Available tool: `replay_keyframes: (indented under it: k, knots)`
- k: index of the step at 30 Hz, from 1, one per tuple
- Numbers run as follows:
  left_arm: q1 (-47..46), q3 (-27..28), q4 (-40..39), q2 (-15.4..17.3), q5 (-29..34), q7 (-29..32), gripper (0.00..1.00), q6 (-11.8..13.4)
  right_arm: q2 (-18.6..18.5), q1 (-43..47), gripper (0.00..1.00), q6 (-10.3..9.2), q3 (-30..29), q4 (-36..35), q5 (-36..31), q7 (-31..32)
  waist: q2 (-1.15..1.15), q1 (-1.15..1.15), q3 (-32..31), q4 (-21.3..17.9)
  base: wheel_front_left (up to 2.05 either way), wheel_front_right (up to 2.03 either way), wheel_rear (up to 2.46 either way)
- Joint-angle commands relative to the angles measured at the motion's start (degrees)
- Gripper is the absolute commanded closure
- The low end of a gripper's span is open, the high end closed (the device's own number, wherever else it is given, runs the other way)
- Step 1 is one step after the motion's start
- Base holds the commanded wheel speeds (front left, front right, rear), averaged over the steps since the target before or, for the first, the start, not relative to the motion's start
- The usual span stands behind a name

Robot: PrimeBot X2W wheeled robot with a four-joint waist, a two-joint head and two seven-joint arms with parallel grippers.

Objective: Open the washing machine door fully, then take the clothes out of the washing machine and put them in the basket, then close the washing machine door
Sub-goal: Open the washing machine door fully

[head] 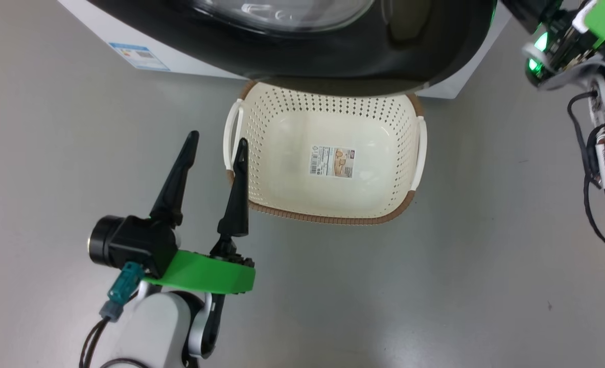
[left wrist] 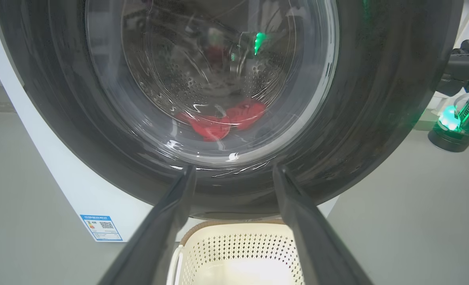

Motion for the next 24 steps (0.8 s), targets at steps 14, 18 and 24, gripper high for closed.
replay_keyframes:
  k: [14, 18, 24]
  knots:
    - [2.2, 2.2, 1.1, 1.0, -0.7, -0.4, 0.00, -0.5, 2.7, 6.2, 1.00, 0.29, 2.4, -1.8, 1.5, 2.6, 0.00, 0.00, -4.3, -0.5, 0.00, 0.00, 0.00]
    - [2.5, 2.5, 1.7, 1.0, -0.7, -0.4, 0.00, -0.7, 3.3, 7.6, 1.00, 0.29, 2.8, -1.5, 1.9, 3.1, 0.00, 0.00, -5.6, -0.6, 0.00, 0.00, 0.00]
    - [3.3, 3.0, 2.0, 1.0, -0.5, -0.4, 0.00, -0.8, 3.9, 9.8, 1.00, 0.29, 3.7, -0.8, 2.3, 3.9, 0.00, 0.00, -7.3, -0.7, 0.00, 0.00, 0.00]
